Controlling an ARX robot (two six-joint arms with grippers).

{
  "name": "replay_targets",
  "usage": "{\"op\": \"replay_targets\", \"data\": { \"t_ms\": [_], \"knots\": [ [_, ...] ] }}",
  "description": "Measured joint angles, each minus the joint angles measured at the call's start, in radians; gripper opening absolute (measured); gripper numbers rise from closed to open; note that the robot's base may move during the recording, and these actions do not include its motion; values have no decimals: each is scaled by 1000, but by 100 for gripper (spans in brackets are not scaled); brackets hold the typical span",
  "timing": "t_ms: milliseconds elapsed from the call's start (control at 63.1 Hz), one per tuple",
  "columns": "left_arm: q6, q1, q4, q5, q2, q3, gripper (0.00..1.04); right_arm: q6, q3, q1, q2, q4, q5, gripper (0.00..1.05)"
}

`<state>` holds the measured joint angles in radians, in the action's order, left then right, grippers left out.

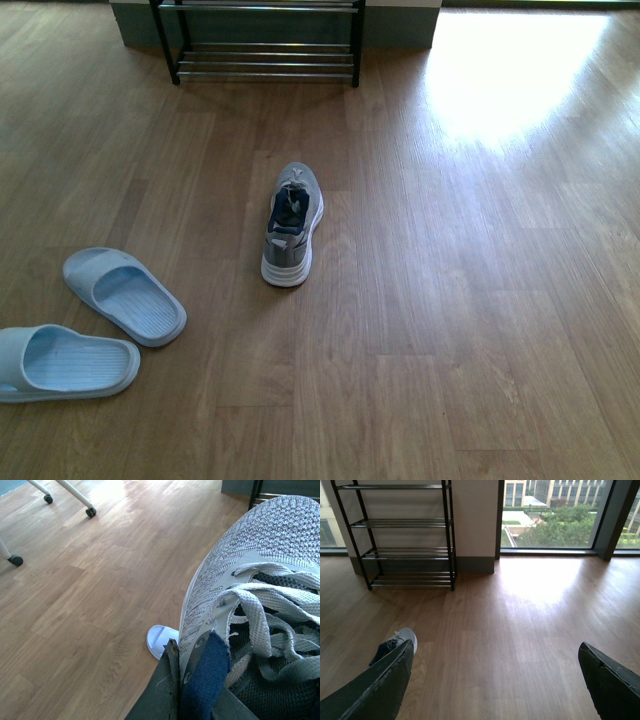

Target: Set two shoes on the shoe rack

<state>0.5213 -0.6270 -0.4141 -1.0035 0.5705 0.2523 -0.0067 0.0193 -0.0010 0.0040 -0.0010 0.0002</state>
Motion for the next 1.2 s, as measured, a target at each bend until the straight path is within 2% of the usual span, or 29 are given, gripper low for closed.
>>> {"op": "replay_targets", "data": {
  "t_ms": [1204],
  "knots": [
    [34, -8, -6, -2, 1, 0, 1, 0, 0, 0, 0, 0, 0, 96]
  ]
}}
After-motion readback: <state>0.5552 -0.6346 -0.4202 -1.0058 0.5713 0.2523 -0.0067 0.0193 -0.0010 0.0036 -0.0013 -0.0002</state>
